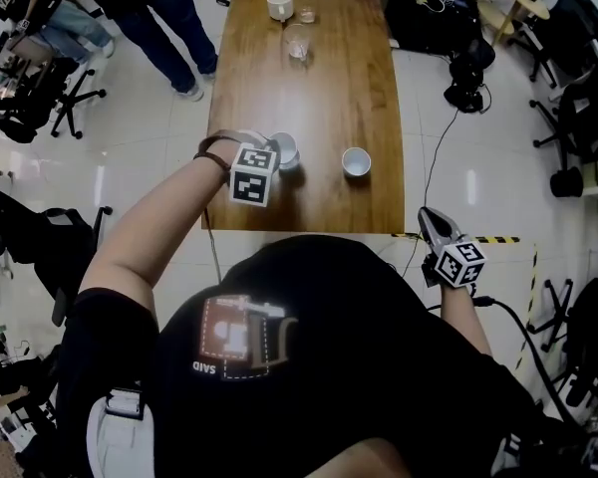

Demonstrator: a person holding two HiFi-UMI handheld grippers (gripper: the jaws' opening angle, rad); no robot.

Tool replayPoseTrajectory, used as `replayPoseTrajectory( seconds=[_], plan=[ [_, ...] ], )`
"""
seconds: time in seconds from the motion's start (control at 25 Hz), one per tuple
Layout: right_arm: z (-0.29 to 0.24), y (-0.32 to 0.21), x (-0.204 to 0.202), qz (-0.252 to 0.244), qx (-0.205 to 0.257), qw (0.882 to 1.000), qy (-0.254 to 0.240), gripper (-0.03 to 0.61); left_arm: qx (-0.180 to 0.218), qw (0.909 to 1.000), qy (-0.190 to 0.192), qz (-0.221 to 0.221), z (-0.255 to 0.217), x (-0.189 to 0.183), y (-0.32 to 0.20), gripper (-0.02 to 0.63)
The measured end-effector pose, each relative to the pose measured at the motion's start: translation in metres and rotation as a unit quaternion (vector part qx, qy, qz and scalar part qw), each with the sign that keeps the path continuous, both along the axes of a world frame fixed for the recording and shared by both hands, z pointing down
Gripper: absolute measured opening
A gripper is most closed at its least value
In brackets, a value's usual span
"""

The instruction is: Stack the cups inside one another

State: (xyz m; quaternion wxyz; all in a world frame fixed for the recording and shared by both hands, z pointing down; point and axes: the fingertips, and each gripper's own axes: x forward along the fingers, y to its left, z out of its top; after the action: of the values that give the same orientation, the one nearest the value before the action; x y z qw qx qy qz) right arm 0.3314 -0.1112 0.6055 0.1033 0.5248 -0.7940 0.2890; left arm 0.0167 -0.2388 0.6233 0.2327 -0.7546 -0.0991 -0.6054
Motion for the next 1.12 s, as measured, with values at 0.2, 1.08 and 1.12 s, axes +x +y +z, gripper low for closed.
replayPoseTrajectory(
  seconds=[0.2, 1.08, 1.12],
  plan=[
    [-0.004, 0.0, -0.003, -0.004, -0.001, 1.0, 0.007, 0.014, -0.026, 0.9994, -0.021, -0.002, 0.04, -0.001, 0.015, 0.009],
    [-0.002, 0.001, 0.0, -0.001, -0.005, 1.0, 0.008, 0.014, -0.017, 0.9971, 0.012, -0.073, 0.075, 0.003, -0.002, 0.045],
    [-0.002, 0.001, 0.0, -0.001, -0.005, 1.0, 0.008, 0.014, -0.015, 0.9972, 0.012, -0.072, 0.075, 0.004, -0.003, 0.023]
  ],
)
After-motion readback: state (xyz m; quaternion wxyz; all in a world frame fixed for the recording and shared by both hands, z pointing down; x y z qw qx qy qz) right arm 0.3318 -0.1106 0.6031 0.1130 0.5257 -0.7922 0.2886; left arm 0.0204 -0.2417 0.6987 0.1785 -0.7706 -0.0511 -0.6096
